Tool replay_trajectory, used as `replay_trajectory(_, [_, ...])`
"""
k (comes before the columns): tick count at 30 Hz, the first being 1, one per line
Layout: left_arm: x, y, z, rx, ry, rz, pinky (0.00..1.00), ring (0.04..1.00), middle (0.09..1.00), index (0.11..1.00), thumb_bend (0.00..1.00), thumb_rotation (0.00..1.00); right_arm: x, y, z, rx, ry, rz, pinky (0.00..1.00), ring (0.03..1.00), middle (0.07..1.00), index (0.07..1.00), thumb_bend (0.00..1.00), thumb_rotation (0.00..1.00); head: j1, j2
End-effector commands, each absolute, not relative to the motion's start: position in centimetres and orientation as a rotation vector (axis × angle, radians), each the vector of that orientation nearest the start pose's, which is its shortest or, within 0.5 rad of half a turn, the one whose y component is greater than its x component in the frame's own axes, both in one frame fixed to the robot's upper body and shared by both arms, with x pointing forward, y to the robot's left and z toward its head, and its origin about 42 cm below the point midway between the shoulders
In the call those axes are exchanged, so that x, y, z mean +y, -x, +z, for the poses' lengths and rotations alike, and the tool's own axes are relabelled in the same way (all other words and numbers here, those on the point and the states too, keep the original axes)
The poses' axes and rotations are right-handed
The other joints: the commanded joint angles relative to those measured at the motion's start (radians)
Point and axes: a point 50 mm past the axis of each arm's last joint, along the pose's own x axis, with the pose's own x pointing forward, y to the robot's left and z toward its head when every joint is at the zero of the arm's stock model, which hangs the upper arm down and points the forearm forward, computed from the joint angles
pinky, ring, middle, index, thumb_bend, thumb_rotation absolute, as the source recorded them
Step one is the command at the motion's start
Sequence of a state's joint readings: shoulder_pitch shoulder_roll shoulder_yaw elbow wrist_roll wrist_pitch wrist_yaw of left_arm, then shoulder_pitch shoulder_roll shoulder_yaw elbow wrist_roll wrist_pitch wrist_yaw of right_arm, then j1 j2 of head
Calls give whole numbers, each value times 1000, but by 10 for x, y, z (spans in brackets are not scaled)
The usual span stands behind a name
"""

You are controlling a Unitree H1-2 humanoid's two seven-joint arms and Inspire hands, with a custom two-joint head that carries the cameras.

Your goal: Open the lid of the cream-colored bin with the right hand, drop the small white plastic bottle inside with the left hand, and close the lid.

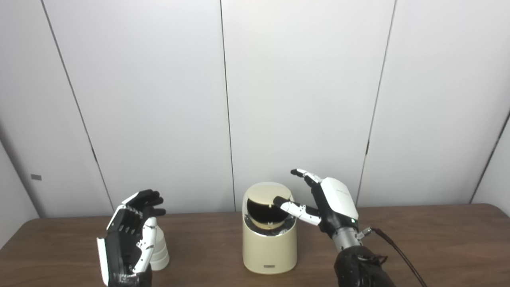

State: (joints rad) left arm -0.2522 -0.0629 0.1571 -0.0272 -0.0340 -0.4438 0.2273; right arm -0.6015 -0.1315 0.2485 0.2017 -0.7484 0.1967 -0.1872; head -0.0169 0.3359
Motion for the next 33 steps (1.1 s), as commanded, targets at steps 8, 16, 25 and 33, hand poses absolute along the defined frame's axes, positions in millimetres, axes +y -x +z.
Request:
replay_trajectory(8, [224,-347,217,-756,163,297,553,651,667,652,335,296,-156,-442,272,-505,918,-127,613,818,838,816,895,1000,-1,-5])
replay_trajectory(16, [227,-348,216,-754,169,294,556,651,666,651,325,284,-167,-422,273,-641,857,-342,993,999,1000,999,571,894,-8,-14])
replay_trajectory(25, [233,-347,214,-748,143,301,549,645,662,653,331,299,-200,-387,268,-853,616,-551,672,859,878,853,193,682,-8,-17])
replay_trajectory(33, [240,-340,211,-747,96,326,539,645,663,648,337,331,-231,-354,221,-877,435,-560,493,616,655,637,287,190,16,-15])
